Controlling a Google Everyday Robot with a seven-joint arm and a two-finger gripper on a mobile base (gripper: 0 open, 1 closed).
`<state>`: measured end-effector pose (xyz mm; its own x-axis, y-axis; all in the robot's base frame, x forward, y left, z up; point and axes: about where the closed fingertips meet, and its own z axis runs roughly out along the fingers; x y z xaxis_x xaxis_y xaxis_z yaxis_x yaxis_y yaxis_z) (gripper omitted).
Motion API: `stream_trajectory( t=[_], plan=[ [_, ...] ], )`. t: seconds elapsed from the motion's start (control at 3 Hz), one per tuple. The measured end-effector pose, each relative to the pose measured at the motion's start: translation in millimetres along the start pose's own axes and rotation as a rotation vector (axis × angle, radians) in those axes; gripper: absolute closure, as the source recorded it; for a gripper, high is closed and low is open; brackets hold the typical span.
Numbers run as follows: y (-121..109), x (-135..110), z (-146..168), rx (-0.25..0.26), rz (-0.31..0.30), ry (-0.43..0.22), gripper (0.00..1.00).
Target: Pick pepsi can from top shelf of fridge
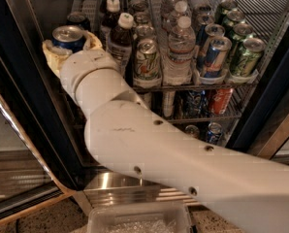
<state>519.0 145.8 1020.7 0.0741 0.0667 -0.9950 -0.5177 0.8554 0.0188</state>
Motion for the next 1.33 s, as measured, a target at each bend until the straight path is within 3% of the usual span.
stream_trajectory(
  t=[0.67, 1.0, 1.33],
  plan=[
    [4, 4, -28, -0.029, 0.004, 0.012, 1.00],
    [11, 6, -46, -0.094, 0.019, 0.044, 1.00],
    [14, 7, -72, -0.148, 0.079, 0.049, 1.00]
  ],
)
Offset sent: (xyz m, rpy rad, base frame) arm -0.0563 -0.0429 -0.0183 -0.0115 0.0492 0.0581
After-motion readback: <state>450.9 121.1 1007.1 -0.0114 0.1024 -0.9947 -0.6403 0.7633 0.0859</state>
